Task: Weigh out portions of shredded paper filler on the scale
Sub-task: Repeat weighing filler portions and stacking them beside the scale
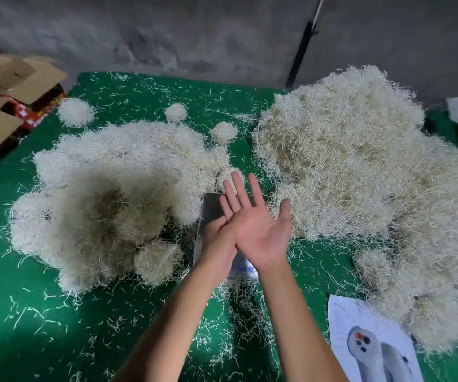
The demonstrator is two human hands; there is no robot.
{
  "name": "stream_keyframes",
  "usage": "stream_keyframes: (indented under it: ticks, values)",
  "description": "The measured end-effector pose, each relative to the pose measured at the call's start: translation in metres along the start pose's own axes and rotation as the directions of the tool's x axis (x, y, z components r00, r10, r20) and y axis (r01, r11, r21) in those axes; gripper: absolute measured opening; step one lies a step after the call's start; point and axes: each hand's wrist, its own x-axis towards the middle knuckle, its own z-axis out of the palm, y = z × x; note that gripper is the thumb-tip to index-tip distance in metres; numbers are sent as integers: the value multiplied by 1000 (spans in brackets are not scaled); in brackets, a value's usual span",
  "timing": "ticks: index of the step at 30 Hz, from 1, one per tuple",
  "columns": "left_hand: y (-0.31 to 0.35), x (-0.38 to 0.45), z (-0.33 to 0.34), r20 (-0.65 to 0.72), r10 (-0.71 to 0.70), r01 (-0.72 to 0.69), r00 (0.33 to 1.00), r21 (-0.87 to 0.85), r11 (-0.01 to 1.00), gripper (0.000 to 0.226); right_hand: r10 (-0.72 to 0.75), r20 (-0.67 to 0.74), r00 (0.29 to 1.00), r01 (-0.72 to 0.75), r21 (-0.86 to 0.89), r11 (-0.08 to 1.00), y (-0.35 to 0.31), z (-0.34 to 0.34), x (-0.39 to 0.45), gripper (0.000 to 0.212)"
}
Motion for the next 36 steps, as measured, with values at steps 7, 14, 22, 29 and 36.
stream_keyframes:
  ticks: [7, 14, 22, 29, 36]
  values:
    - [-22, 19, 48, 81, -115, 113, 990, 27, 993, 32, -125, 56, 991, 119, 88, 989, -51, -18, -21, 97]
    - [-65, 65, 107, 157, -258, 258, 953, 26, 966, 42, -239, -122, 963, 248, 68, 966, -125, -50, -23, 93]
    - [-95, 145, 138, 159, 250, -273, 955, 802, 531, 45, -656, -124, 744, -17, -986, 167, -185, -97, 21, 33]
    - [-124, 212, 130, 43, -58, -21, 997, 940, 340, 52, -564, -141, 814, -368, -876, -313, -192, -174, 35, 53]
    - [-153, 185, 130, 83, -166, 26, 983, 823, 567, 29, -655, -246, 714, -190, -969, 157, -192, -171, 16, 28]
